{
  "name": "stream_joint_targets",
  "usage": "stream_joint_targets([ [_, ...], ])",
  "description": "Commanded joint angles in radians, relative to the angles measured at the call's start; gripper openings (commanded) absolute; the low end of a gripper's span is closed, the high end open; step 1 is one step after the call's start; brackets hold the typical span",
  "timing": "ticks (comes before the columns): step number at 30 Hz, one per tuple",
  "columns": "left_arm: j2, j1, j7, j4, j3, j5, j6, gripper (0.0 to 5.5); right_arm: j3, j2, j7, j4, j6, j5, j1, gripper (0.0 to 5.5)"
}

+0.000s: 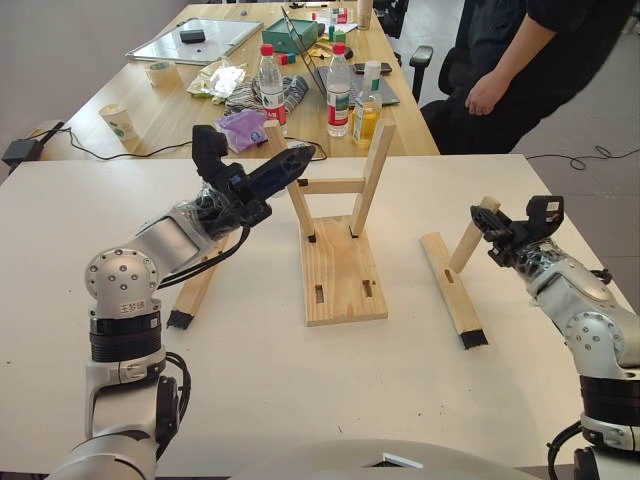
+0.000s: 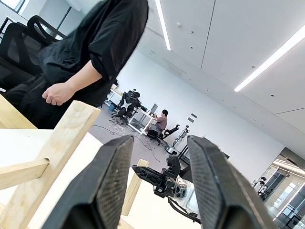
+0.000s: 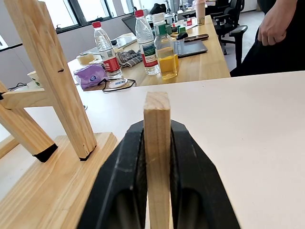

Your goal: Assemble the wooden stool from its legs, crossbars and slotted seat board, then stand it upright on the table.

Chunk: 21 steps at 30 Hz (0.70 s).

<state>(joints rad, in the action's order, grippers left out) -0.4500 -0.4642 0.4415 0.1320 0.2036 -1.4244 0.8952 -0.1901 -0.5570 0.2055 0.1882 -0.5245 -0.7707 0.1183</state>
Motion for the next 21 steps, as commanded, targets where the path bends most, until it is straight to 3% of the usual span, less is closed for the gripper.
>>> stream_joint_targets([
  [1, 0.009, -0.005, -0.011, 0.011, 0.012, 0.004, 0.013, 2.05, -0.001, 0.032, 0.031, -0.036, 0.026, 0.065, -0.004, 0.41],
  [13, 0.016, -0.006, -0.01, 0.006, 0.022, 0.016, 0.023, 2.05, -0.01, 0.097, 0.091, -0.085, 0.048, 0.17, -0.052, 0.41],
  [21, 0.017, -0.021, -0.001, -0.014, 0.019, 0.021, 0.037, 2.05, 0.032, 0.176, 0.078, -0.247, 0.218, 0.318, -0.108, 0.41],
])
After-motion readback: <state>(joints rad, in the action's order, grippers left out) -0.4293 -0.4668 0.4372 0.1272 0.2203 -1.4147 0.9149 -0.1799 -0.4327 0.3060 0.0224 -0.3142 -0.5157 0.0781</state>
